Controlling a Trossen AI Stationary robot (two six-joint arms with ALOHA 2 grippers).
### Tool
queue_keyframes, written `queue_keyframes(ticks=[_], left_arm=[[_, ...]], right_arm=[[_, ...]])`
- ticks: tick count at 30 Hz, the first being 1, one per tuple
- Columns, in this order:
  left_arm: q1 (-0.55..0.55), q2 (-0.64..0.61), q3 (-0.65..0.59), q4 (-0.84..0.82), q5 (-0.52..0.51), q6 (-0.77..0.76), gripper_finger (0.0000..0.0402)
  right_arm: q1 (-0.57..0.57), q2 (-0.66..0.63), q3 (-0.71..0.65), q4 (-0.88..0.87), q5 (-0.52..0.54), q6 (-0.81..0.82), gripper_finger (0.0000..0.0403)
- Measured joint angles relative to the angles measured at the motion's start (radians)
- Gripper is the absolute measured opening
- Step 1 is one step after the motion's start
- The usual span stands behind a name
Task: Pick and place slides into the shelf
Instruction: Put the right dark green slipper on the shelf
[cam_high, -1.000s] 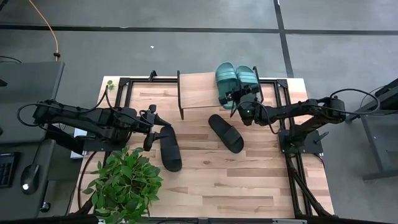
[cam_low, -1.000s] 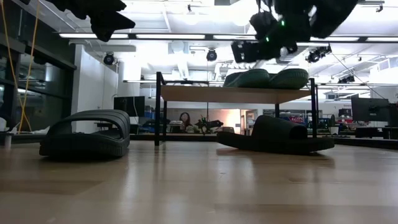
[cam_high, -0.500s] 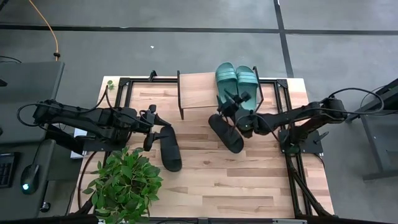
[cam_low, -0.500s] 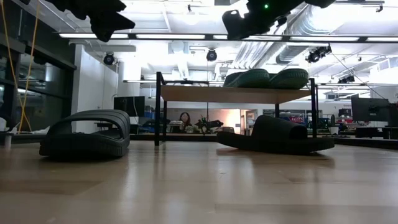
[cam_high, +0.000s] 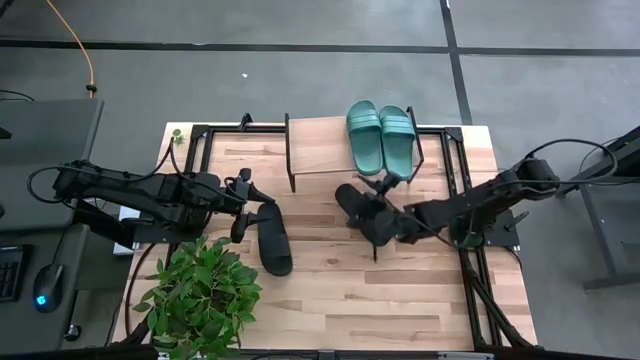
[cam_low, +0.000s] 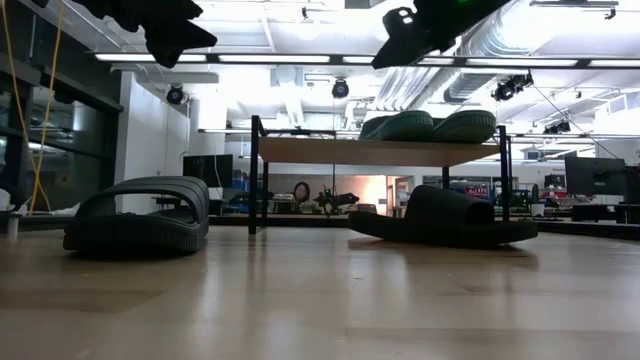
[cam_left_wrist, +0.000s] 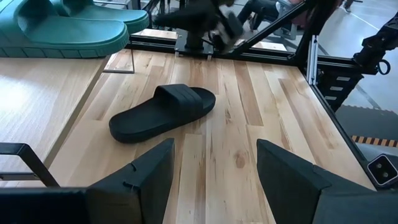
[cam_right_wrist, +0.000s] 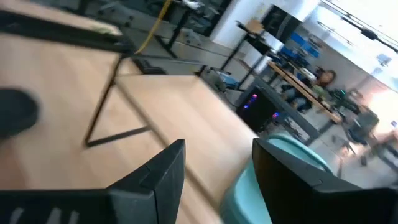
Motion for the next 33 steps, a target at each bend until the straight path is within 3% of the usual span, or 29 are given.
queue_keyframes(ticks=[8, 12, 21, 33], left_arm=[[0.0, 0.0, 0.0, 0.009, 0.0, 0.0, 0.0209], [0.0, 0.0, 0.0, 0.011, -0.001, 0.007, 0.0209], [0.0, 0.0, 0.0, 0.014, -0.001, 0.008, 0.0209], [0.0, 0.0, 0.0, 0.015, -0.001, 0.008, 0.0209]], right_arm=[[0.139, 0.0, 0.0, -0.202, -0.022, 0.083, 0.0177], [0.196, 0.0, 0.0, -0.342, -0.04, 0.216, 0.0177], [0.271, 0.022, -0.019, -0.605, -0.189, 0.566, 0.0177], [0.299, 0.152, -0.062, -0.626, -0.223, 0.623, 0.0177]])
